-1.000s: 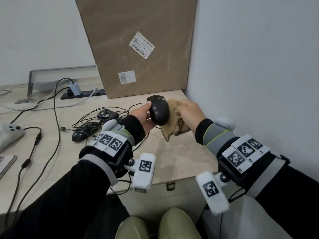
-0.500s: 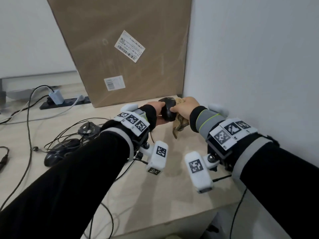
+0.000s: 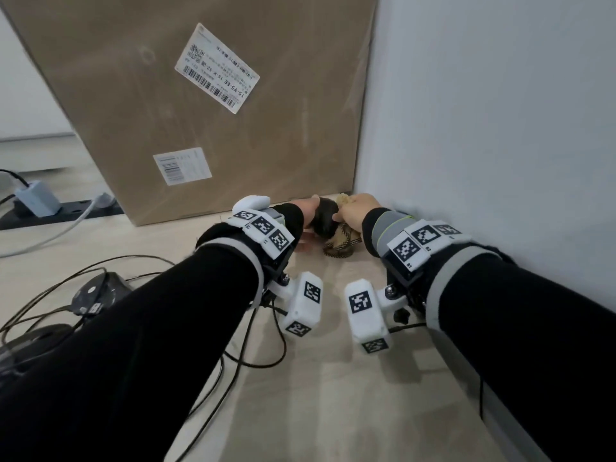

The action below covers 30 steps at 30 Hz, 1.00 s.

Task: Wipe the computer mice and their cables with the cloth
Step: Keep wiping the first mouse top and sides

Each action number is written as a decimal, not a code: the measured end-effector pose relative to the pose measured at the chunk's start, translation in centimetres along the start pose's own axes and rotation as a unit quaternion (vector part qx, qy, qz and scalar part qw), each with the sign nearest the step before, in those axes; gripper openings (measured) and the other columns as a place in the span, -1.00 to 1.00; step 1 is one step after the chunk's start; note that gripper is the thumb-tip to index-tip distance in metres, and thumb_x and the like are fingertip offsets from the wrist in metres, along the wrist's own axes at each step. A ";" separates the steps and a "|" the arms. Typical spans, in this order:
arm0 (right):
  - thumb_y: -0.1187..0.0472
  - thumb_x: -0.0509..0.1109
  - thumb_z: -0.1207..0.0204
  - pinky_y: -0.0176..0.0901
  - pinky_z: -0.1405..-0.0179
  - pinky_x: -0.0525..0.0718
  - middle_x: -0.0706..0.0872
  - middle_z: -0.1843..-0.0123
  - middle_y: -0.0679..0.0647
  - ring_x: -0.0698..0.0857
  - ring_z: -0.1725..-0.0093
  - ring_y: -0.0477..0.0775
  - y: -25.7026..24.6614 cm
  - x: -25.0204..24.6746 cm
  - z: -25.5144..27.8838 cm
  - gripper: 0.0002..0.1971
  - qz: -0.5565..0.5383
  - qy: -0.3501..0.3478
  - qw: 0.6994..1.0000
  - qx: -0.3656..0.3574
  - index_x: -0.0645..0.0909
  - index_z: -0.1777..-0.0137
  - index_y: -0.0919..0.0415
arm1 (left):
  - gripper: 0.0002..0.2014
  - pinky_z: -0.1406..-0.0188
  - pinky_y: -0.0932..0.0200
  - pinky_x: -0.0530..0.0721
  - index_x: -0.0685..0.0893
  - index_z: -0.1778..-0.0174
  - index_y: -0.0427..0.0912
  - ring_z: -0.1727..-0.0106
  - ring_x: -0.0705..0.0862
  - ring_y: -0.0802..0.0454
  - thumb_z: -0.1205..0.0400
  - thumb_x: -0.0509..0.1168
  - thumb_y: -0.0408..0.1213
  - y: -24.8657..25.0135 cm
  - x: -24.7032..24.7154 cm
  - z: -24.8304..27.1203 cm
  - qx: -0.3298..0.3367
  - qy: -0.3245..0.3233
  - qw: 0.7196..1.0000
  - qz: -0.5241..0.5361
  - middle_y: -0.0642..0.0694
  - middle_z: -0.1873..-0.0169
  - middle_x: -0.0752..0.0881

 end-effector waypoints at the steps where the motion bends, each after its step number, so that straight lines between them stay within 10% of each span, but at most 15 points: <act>1: 0.30 0.30 -0.59 -0.20 0.16 0.55 0.62 0.01 0.20 0.60 0.04 0.13 0.0 0.0 -0.4 -0.77 -0.013 0.029 0.999 -0.005 0.58 -0.20 0.35 | -0.67 0.15 0.13 0.60 0.52 0.24 -0.15 0.23 0.68 -0.09 -0.66 0.15 0.04 0.3 0.1 0.1 -0.003 0.004 1.000 0.008 -0.12 0.32 0.64; 6: 0.28 0.11 -0.57 -0.17 0.27 0.47 0.60 0.23 0.15 0.58 0.19 0.26 -0.2 -0.9 0.5 -0.79 -0.022 0.160 0.986 -0.035 0.49 0.27 0.22 | -0.59 0.13 0.07 0.69 0.51 -0.16 -0.13 0.07 0.66 -0.03 -0.60 0.20 0.12 -0.3 -1.5 1.1 0.009 0.065 0.998 0.011 -0.03 0.10 0.60; 10: 0.25 0.09 -0.58 -0.15 0.16 0.46 0.59 0.33 -0.01 0.56 0.22 0.19 -1.3 -3.1 4.9 -0.79 -0.148 0.205 0.967 -0.033 0.52 0.22 0.15 | -0.63 -0.02 0.06 0.57 0.48 -0.36 -0.16 -0.08 0.56 0.00 -0.71 0.13 -0.04 0.4 -3.9 5.2 0.042 0.080 0.995 -0.038 -0.06 -0.10 0.52; 18: 0.31 0.29 -0.47 0.04 0.00 0.72 0.68 -0.05 0.08 0.67 -0.04 0.15 -4.5 -2.9 14.7 -0.69 -0.311 0.089 0.943 -0.074 0.56 -0.21 0.16 | -0.87 0.36 0.26 0.43 0.57 0.04 -0.20 0.29 0.54 0.10 -0.72 0.13 -0.30 -1.4 -12.2 15.1 0.068 0.128 0.980 -0.135 -0.06 0.21 0.63; 22: 0.37 0.41 -0.40 0.37 0.14 0.75 0.66 -0.19 0.20 0.70 -0.08 0.27 -5.2 -1.0 18.1 -0.60 -0.326 0.001 0.942 -0.083 0.49 -0.23 0.09 | -0.81 0.28 0.18 0.48 0.63 -0.15 -0.27 0.05 0.56 -0.05 -0.70 0.16 -0.34 -4.3 -13.8 18.2 0.042 0.131 0.955 -0.263 -0.13 0.11 0.64; 27: 0.40 0.44 -0.36 0.26 -0.12 0.70 0.67 -0.21 0.17 0.68 -0.16 0.23 -5.0 0.9 20.8 -0.49 -0.261 -0.021 0.959 -0.107 0.49 -0.31 0.10 | -0.66 -0.27 0.06 0.55 0.62 -0.36 -0.32 -0.31 0.62 -0.19 -0.70 0.17 -0.33 -6.6 -14.9 20.4 0.055 0.134 0.910 -0.389 -0.25 -0.31 0.65; 30: 0.36 0.46 -0.31 0.26 -0.14 0.69 0.69 -0.16 0.19 0.68 -0.15 0.27 -4.8 2.6 22.0 -0.55 -0.189 -0.036 0.974 -0.122 0.55 -0.20 0.08 | -0.74 -0.14 0.18 0.56 0.73 -0.21 -0.16 -0.17 0.65 -0.08 -0.66 0.22 -0.34 -7.8 -15.5 21.3 0.091 0.131 0.906 -0.392 -0.14 -0.22 0.71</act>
Point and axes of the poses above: each hand's wrist, its own z-axis away from the middle knuckle, its own x-axis out of the palm, y = z × x, the point moved 6 cm from there along -z, towards the middle knuckle
